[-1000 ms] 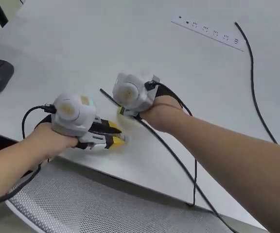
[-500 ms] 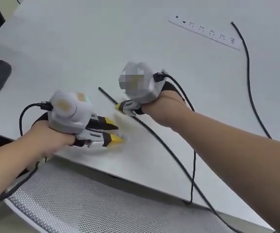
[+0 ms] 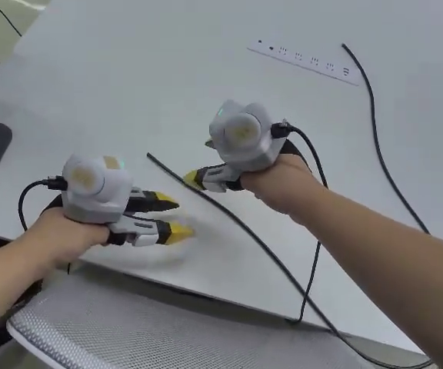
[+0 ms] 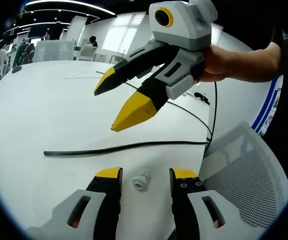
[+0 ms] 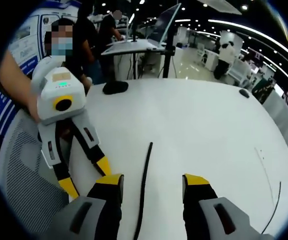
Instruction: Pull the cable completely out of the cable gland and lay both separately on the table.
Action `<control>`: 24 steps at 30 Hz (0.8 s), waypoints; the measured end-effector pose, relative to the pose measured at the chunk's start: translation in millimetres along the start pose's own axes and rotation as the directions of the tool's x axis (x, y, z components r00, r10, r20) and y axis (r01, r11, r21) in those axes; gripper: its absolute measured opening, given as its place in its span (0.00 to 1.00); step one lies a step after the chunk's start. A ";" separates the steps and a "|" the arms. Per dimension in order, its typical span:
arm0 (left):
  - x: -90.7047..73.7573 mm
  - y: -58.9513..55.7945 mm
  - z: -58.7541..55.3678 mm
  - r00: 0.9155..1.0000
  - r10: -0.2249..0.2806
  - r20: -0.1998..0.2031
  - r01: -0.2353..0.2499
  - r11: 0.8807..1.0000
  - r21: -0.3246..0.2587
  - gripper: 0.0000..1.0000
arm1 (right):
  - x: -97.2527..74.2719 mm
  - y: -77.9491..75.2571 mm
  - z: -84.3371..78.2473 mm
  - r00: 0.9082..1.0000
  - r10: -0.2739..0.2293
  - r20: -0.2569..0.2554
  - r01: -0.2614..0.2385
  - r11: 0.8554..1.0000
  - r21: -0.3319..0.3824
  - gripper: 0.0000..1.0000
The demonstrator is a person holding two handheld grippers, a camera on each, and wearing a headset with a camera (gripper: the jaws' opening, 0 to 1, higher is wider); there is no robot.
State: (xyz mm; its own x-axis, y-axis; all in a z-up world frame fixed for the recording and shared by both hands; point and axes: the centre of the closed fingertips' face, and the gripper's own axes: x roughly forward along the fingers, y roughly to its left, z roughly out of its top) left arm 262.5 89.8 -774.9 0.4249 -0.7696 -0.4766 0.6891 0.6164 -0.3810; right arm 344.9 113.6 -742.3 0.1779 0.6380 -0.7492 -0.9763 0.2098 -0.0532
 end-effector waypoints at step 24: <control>-44.6 -17.9 34.2 0.997 0.043 0.070 -0.044 0.999 0.008 0.58 | -117.2 5.7 3.3 0.958 -0.096 0.269 0.043 0.980 0.195 0.71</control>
State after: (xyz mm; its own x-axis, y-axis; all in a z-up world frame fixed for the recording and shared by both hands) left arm 251.3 107.5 -719.7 0.4944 -0.7518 -0.4362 0.6743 0.6484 -0.3533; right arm 318.9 42.4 -652.6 0.2970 0.7908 -0.5352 -0.9249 0.3776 0.0448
